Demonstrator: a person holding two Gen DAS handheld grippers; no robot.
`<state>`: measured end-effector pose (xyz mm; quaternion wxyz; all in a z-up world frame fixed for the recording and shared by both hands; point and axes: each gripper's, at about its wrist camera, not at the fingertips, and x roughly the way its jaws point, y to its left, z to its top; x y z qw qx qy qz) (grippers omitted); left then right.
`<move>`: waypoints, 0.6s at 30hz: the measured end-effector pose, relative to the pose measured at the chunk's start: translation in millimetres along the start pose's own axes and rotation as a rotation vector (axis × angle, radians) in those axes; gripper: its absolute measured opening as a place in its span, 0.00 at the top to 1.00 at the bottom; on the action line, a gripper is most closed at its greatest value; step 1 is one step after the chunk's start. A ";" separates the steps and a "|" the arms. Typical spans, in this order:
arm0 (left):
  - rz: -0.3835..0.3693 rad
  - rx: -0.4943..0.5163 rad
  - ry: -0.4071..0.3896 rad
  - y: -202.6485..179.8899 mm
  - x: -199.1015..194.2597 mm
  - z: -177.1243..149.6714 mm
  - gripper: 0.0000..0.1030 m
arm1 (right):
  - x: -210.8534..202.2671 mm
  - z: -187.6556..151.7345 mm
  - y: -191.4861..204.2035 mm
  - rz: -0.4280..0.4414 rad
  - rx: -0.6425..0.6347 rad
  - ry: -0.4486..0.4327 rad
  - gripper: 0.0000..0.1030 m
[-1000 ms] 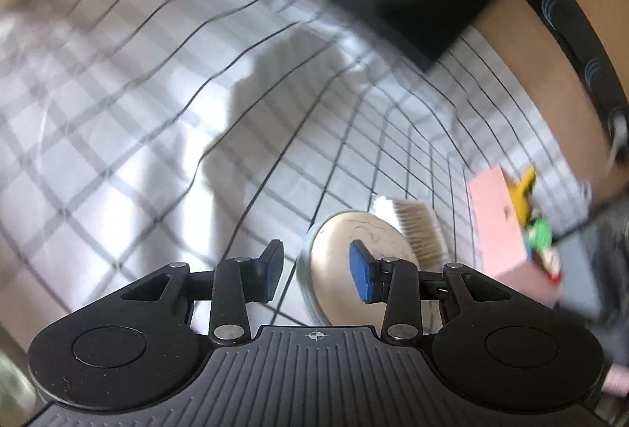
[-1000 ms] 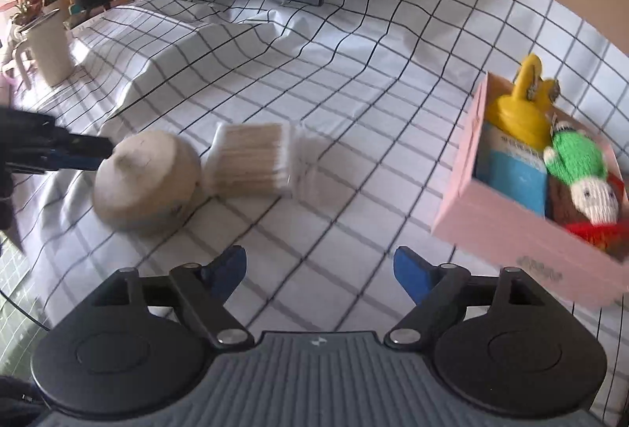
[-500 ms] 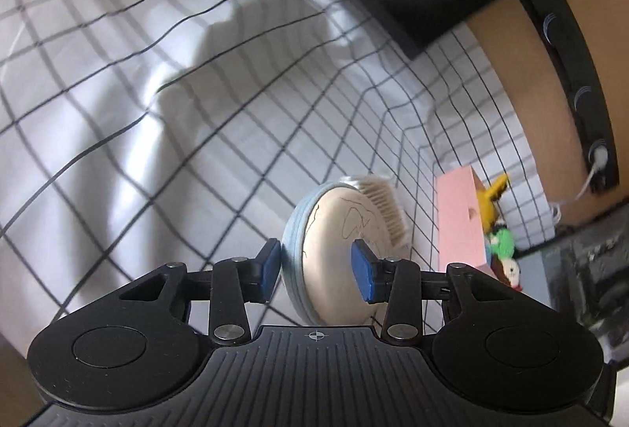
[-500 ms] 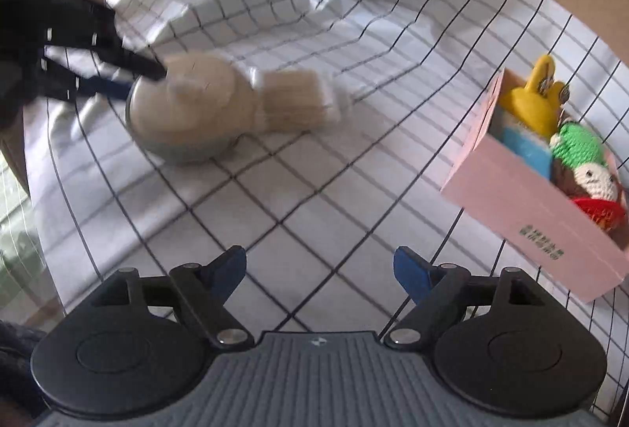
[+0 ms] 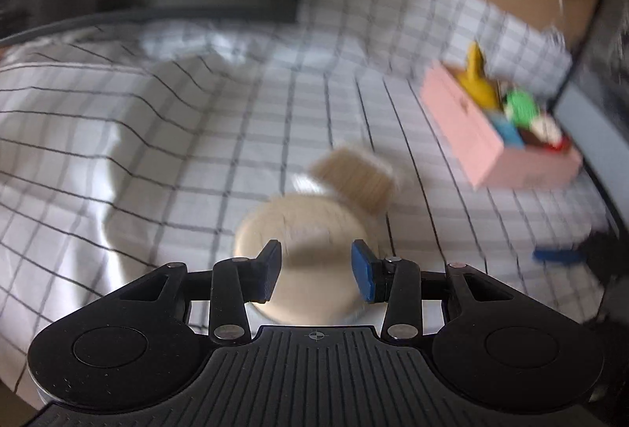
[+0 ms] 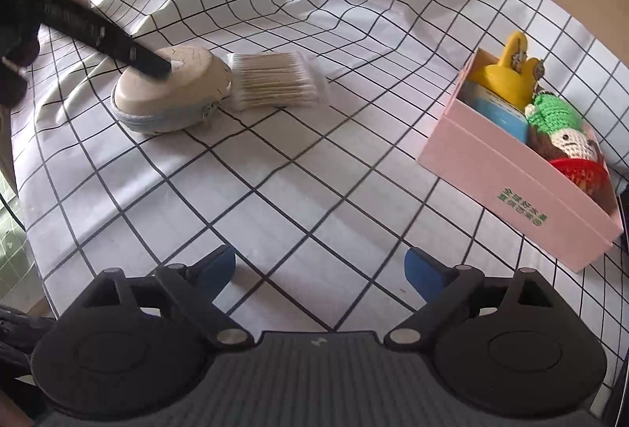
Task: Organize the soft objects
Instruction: 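Lift the round beige container with the left gripper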
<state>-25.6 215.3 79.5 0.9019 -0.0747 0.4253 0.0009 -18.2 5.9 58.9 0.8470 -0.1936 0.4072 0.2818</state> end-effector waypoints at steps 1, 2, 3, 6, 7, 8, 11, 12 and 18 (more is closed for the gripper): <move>0.009 0.032 -0.003 -5.4 1.2 -1.3 0.45 | 0.0 -1.2 -1.1 -0.002 0.005 -0.001 0.07; 0.006 0.071 0.000 -10.1 2.1 -2.0 0.37 | -0.3 -2.5 -1.7 -0.004 0.012 -0.001 0.06; -0.003 0.109 0.012 -15.2 2.8 -2.5 0.31 | -0.5 -3.7 -2.7 -0.004 0.021 -0.001 0.05; -0.028 0.193 0.049 -24.4 9.6 -1.1 0.12 | 0.0 -5.6 -5.0 -0.001 0.047 0.002 0.04; -0.033 0.214 0.057 -26.9 11.7 -0.5 0.10 | 0.0 -5.9 -5.3 -0.001 0.052 0.003 0.03; -0.032 0.225 0.057 -27.9 13.0 -1.3 0.11 | 0.3 -6.2 -5.6 -0.003 0.055 0.004 0.02; 0.006 0.218 0.006 -25.1 11.5 0.4 0.21 | 0.4 -7.4 -6.2 -0.006 0.066 0.002 0.00; 0.039 0.209 -0.020 -23.0 10.0 2.3 0.21 | 0.6 -8.0 -6.8 -0.007 0.073 0.003 0.00; 0.084 0.089 -0.007 7.7 20.2 17.8 0.20 | 2.0 -11.6 -13.4 0.019 0.126 0.001 0.00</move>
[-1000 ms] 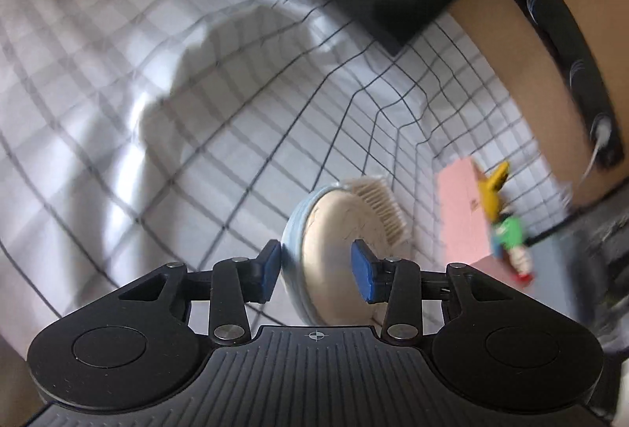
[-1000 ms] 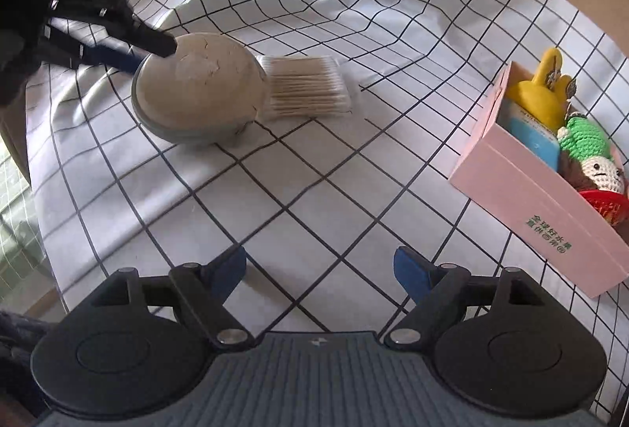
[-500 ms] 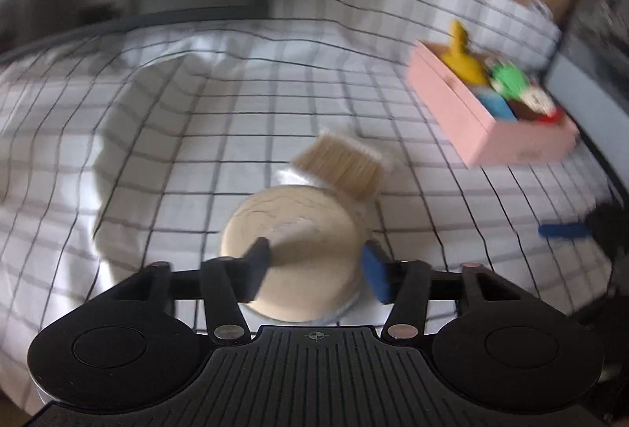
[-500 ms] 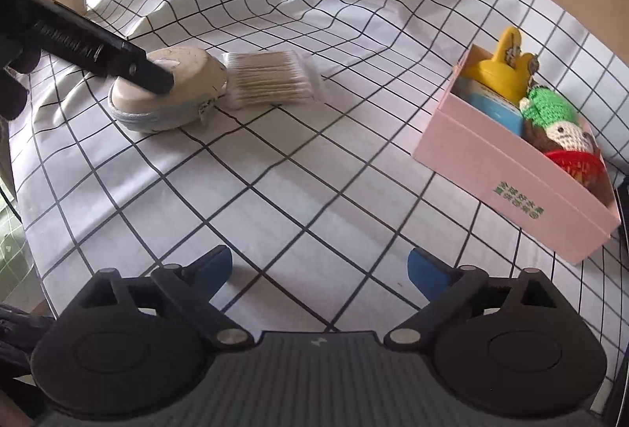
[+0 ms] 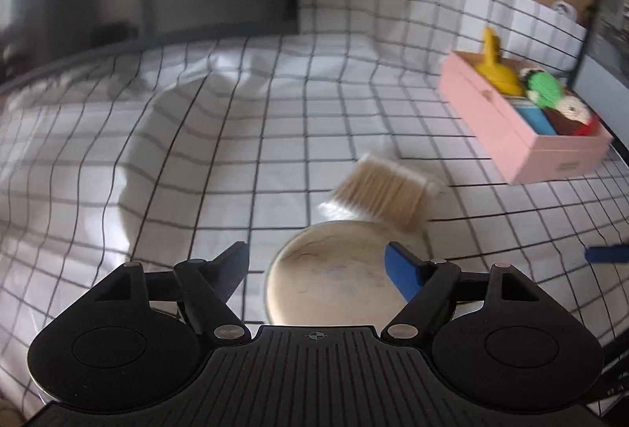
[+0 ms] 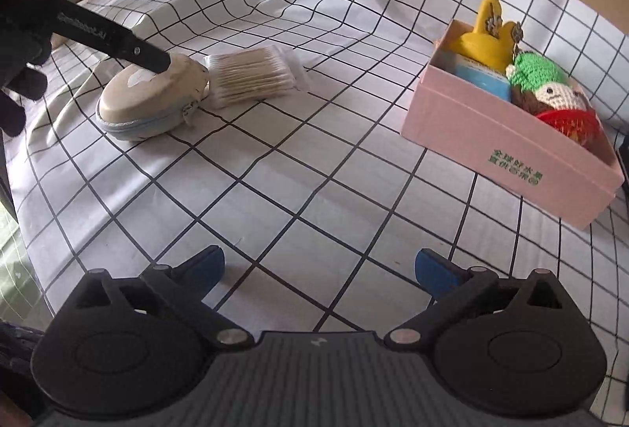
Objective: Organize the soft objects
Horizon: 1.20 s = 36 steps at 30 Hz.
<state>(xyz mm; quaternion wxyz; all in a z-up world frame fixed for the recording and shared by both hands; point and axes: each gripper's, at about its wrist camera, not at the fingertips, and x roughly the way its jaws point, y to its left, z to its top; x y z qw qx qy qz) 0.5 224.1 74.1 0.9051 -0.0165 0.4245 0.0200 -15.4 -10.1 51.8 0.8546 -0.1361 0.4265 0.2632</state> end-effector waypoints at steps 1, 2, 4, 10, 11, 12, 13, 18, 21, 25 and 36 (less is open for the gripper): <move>-0.021 -0.025 0.017 5.4 4.8 0.1 0.21 | 0.1 -0.8 -1.3 0.005 0.010 0.001 0.00; -0.050 -0.053 0.022 9.6 6.8 0.1 0.21 | 0.3 -1.5 -2.7 0.012 0.021 0.002 0.00; -0.135 -0.125 0.049 18.7 13.8 -2.3 0.13 | 1.3 -3.0 -6.8 0.029 0.046 0.006 0.00; -0.262 -0.135 0.099 13.8 27.4 -16.2 0.09 | 1.8 -5.2 -8.9 0.040 0.056 0.000 0.00; -0.256 -0.134 0.087 12.4 26.8 -16.7 0.10 | 1.9 -5.6 -9.1 0.041 0.056 -0.003 0.00; -0.250 -0.136 0.073 11.6 25.5 -16.5 0.11 | 1.7 -6.5 -9.0 0.040 0.061 -0.007 0.00; -0.232 -0.141 0.057 10.5 24.7 -16.1 0.13 | 1.5 -7.2 -9.1 0.038 0.068 -0.011 0.00; -0.213 -0.242 -0.003 16.5 12.8 -10.4 0.35 | 2.0 -4.7 -8.0 0.028 0.076 0.005 0.00; -0.220 -0.311 -0.035 24.6 3.9 -11.6 0.46 | 3.9 -1.3 -9.5 0.036 0.064 0.019 0.00; -0.218 -0.326 -0.075 25.6 -8.1 -19.1 0.51 | 6.3 9.1 -3.2 0.033 0.000 0.040 0.00; -0.156 -0.224 -0.082 17.7 -49.6 -38.5 0.58 | 34.2 109.1 29.4 0.079 -0.157 -0.139 0.00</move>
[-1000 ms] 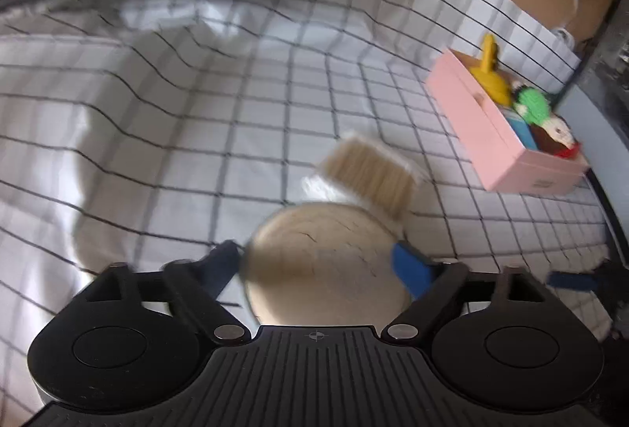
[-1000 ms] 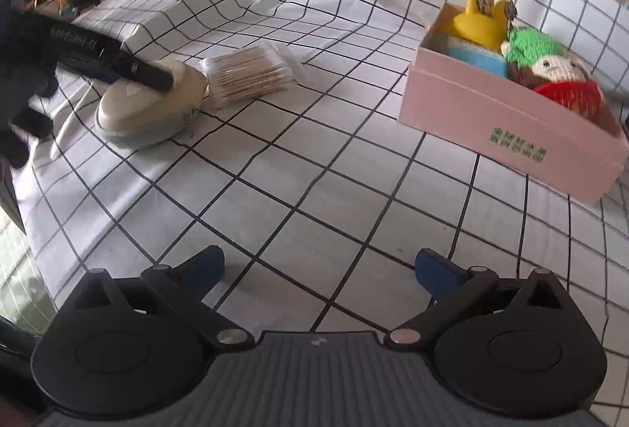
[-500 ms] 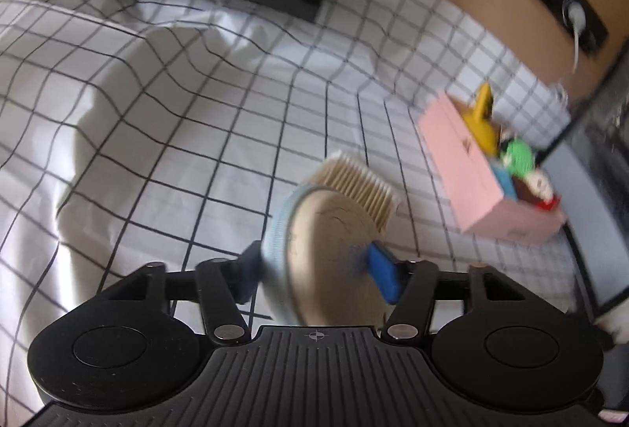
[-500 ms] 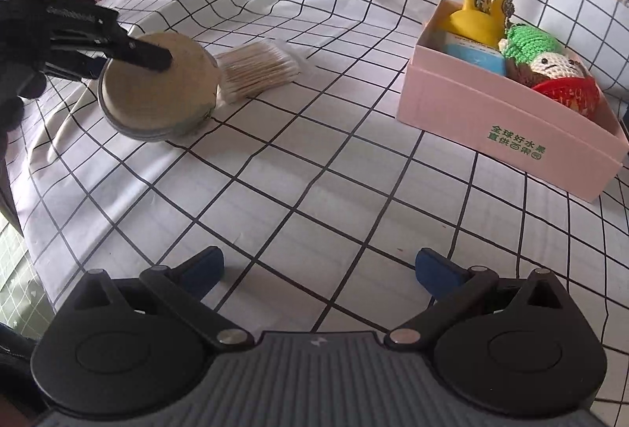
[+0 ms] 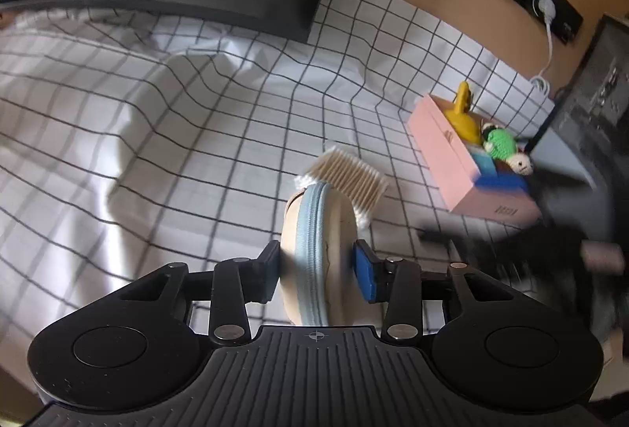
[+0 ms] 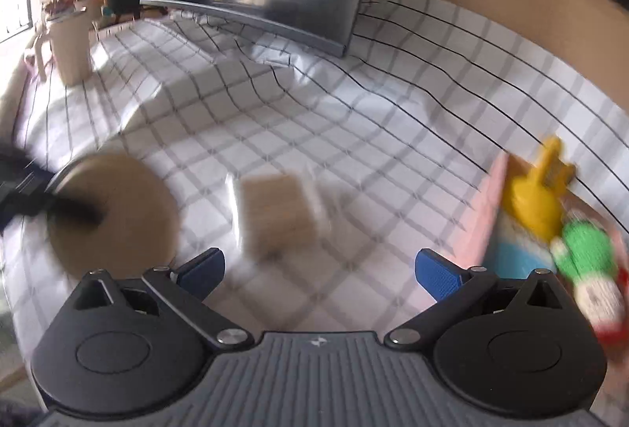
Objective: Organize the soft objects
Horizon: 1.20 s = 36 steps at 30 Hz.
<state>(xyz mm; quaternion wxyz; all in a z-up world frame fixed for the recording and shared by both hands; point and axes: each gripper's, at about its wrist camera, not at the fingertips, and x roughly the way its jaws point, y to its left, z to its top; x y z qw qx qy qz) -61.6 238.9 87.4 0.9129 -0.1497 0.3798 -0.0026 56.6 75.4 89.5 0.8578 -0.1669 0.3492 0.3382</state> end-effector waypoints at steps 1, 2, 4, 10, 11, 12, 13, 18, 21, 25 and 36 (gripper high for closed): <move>0.007 -0.003 0.002 1.9 -3.5 -0.6 0.58 | 14.4 9.4 -0.2 0.020 0.004 0.013 0.00; 0.012 -0.013 0.006 4.6 -5.8 -1.2 0.58 | 27.5 16.9 2.9 0.038 0.008 0.028 0.00; 0.006 -0.035 0.011 8.5 -6.8 -2.1 0.58 | 56.8 29.1 5.1 0.100 0.014 0.072 0.00; 0.003 -0.091 -0.007 12.5 0.1 3.5 0.58 | 94.5 31.8 7.9 0.141 0.068 0.148 0.16; 0.002 -0.080 -0.009 10.6 2.2 4.5 0.57 | 90.9 30.1 10.2 0.145 0.071 0.153 0.20; 0.000 -0.059 -0.008 7.9 6.2 5.8 0.57 | 85.1 26.6 11.9 0.153 0.073 0.156 0.21; -0.003 -0.042 -0.003 5.3 10.9 6.6 0.55 | 79.6 22.3 12.6 0.162 0.070 0.161 0.21; 0.011 -0.019 0.011 -4.0 36.8 11.1 0.52 | 37.9 -7.3 0.6 0.081 0.101 0.160 0.23; 0.011 -0.046 0.013 -6.4 42.9 17.4 0.54 | -2.6 -28.5 -13.6 0.019 0.092 0.125 0.23; -0.031 0.017 0.017 -23.1 43.2 17.0 0.54 | -55.6 -60.6 -33.8 -0.047 0.095 0.129 0.23; -0.280 0.171 -0.002 -121.3 45.6 36.3 0.55 | -147.4 -125.5 -73.3 -0.304 0.275 0.071 0.23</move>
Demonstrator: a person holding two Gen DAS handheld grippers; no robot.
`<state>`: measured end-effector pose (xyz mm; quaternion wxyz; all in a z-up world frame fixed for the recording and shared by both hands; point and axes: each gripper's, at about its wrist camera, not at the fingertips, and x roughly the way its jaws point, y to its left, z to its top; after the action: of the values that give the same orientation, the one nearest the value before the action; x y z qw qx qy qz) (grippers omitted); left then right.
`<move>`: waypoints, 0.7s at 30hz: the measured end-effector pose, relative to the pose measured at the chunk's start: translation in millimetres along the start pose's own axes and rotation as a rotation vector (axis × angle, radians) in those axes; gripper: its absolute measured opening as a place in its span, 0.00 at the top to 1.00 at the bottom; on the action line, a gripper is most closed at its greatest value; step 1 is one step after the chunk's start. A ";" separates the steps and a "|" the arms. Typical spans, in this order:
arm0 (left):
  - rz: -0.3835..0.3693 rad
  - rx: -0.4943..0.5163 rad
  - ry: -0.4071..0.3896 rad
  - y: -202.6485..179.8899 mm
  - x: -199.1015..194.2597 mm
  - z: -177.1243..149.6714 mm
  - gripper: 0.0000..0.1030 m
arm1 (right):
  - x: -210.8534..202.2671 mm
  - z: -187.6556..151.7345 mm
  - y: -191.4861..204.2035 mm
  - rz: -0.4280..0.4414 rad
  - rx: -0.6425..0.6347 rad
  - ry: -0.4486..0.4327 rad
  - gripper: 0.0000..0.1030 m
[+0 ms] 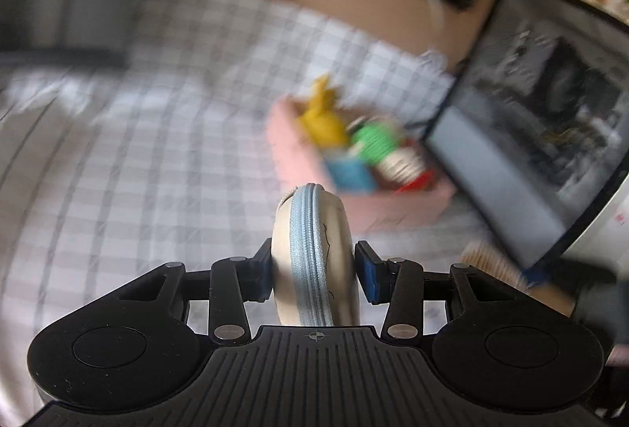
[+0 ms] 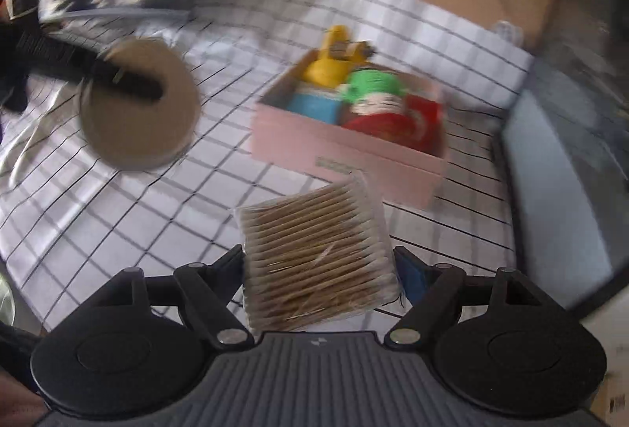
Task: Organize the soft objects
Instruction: 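Lower the round container into the pink box and open the left gripper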
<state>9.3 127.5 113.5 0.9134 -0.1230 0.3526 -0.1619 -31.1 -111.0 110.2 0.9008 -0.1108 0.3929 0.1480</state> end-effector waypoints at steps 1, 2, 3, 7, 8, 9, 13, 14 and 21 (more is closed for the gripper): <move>-0.032 0.014 -0.019 -10.9 6.8 15.1 0.55 | -1.9 -1.8 -3.6 -0.009 0.018 -0.010 0.23; -0.057 0.026 -0.037 -19.8 12.8 26.8 0.55 | -3.7 -2.9 -6.7 -0.015 0.035 -0.019 0.23; -0.087 0.042 -0.062 -30.1 18.9 41.1 0.55 | -6.3 -4.6 -9.8 -0.022 0.049 -0.029 0.23; -0.190 -0.006 -0.142 -49.3 63.1 91.7 0.54 | -13.6 -10.4 -15.1 -0.048 0.077 -0.049 0.23; -0.212 -0.050 -0.132 -46.0 80.8 98.4 0.54 | -13.6 -12.4 -16.8 -0.053 0.084 -0.046 0.23; -0.219 -0.097 -0.105 -41.6 101.1 102.4 0.54 | -14.2 -14.9 -19.0 -0.057 0.089 -0.039 0.23; -0.102 -0.202 0.054 -20.1 160.0 92.8 0.45 | -17.8 -26.9 -24.6 -0.083 0.087 -0.018 0.23; -0.107 -0.227 0.058 -11.6 159.4 88.6 0.45 | -18.4 -29.1 -26.2 -0.088 0.089 -0.015 0.23; -0.039 -0.193 -0.009 1.0 126.1 96.4 0.49 | -8.7 -31.7 -38.2 -0.096 0.130 0.001 0.23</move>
<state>163.6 90.9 106.4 0.8955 -0.2182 0.3599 -0.1445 -44.6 -158.2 98.7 0.9120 -0.0707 0.3963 0.0786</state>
